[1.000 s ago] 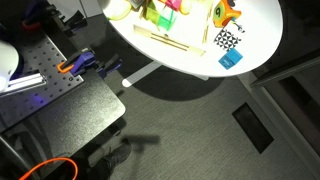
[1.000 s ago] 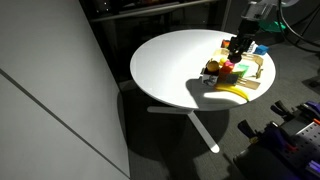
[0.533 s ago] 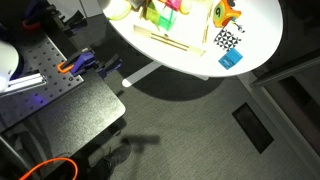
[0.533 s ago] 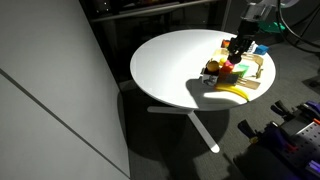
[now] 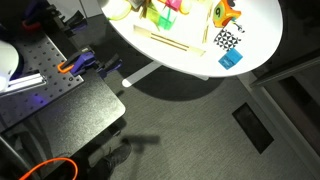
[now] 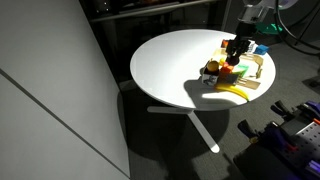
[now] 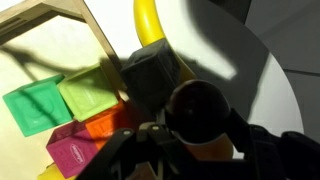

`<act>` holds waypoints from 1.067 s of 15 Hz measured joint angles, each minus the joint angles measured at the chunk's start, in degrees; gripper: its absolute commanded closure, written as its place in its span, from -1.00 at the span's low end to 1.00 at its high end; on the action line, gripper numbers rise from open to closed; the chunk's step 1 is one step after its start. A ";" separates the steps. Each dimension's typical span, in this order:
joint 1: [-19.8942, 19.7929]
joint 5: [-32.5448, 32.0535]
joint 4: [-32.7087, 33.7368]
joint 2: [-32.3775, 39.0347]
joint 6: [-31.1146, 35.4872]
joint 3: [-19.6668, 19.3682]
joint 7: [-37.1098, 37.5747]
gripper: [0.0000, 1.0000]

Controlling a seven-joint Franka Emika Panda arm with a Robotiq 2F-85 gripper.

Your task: Shift three objects from the tray to the table

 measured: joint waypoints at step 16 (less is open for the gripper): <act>10.04 -6.43 -0.76 2.09 0.38 2.07 1.41 0.28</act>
